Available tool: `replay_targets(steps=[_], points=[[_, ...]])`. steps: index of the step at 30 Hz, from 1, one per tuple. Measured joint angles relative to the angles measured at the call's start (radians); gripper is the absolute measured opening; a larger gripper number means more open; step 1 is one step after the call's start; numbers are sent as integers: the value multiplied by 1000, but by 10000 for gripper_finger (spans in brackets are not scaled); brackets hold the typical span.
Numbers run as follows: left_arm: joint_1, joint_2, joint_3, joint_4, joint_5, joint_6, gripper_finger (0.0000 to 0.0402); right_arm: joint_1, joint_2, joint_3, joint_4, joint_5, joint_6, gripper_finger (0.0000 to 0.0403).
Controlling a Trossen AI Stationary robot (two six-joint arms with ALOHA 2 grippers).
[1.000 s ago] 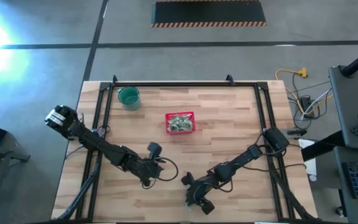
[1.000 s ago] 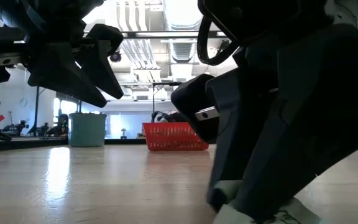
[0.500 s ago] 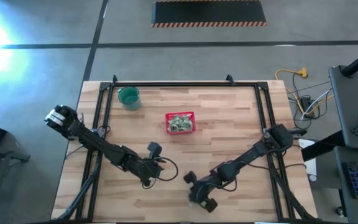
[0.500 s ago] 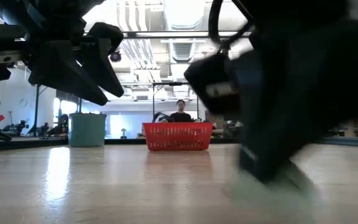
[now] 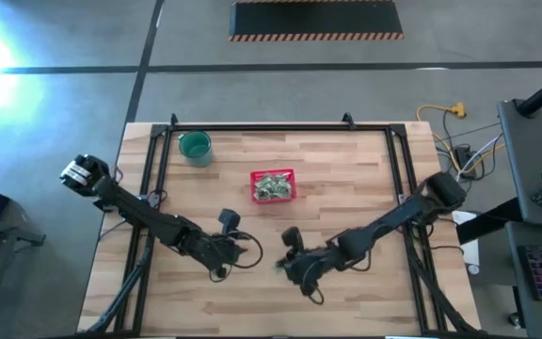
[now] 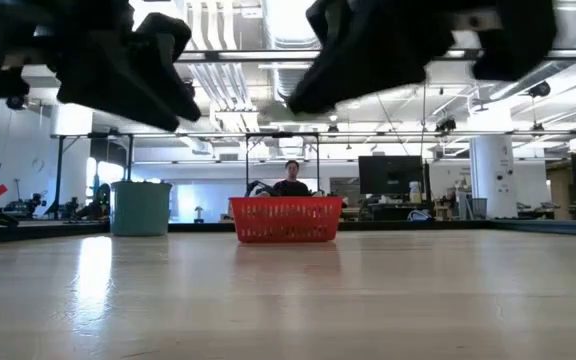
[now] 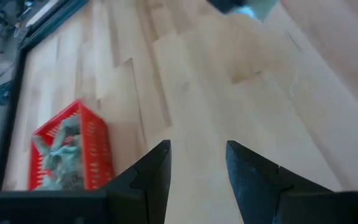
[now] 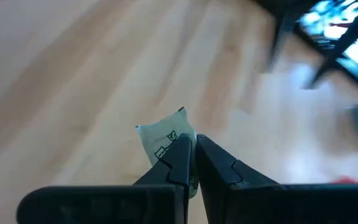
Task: Pick and place items into bin
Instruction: Put the stevia packet into the red bin
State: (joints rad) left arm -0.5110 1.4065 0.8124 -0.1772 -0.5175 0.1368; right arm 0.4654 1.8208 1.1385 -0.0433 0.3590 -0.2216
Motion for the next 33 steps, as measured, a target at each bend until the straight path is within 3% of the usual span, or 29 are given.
replay_targets(steps=[7, 15, 22, 33], points=[[-2, -79, -7, -79, -36, -51, 137, -116, -83, -9, -13, 11, -70, 13], [-3, -143, -34, -120, -42, -92, 137, -331, -105, -31, -4, 1, -115, 13], [-2, -145, -35, -140, -41, -106, 137, -524, -110, -114, 157, -265, -122, 13], [-1, -143, -35, -138, -41, -105, 137, -672, -111, -218, 302, -361, 5, 13]])
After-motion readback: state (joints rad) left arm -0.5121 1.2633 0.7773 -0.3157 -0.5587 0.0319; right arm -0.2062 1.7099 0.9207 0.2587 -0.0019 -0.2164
